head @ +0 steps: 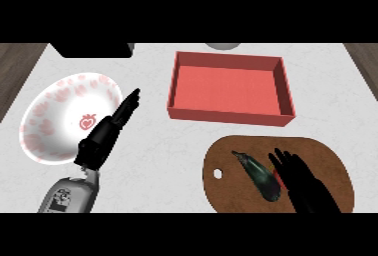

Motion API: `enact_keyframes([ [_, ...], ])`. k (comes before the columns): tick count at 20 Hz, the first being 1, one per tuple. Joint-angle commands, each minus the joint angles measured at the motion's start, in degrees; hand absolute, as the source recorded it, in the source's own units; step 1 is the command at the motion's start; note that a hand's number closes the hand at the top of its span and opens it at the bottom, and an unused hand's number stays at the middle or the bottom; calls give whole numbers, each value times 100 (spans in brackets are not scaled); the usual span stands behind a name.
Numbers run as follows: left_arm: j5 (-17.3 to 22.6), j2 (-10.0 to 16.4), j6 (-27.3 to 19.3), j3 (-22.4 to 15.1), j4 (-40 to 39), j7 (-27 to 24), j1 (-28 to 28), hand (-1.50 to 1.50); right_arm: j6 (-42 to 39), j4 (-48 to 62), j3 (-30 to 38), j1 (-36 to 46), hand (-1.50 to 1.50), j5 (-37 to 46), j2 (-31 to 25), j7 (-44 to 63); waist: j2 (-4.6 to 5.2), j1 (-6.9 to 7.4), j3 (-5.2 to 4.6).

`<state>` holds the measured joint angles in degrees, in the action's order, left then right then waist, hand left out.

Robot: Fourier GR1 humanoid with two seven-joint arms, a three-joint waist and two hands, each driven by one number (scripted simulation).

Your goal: Pick the bell pepper from the cutting board and place it in the cardboard box

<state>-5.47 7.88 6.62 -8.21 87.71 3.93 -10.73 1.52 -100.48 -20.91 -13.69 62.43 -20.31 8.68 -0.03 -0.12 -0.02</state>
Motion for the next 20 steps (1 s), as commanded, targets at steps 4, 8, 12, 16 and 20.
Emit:
enact_keyframes([
  [4, -54, -170, 73, 179, 146, 477, -309, 0, -25, 529, 383, 248, -150, 71, 80, -377, 1, 2, 3],
  [8, 60, -41, 373, 325, 96, 302, -195, 0, 16, 907, 471, 505, -150, 339, 283, -256, 3, 6, 2],
  [12, -56, -79, 283, 269, 383, 122, 243, 0, -118, 919, 517, 518, -150, 516, 233, -217, 0, 14, 2],
  [16, -298, -443, 96, -20, 245, 246, 111, 0, 55, 1151, 699, 435, 150, 353, 173, -645, 1, 0, 2],
  [20, -150, -171, 352, 292, 140, 27, 96, 0, 169, 1297, 635, 729, 150, 699, 291, -623, 1, 15, 2],
])
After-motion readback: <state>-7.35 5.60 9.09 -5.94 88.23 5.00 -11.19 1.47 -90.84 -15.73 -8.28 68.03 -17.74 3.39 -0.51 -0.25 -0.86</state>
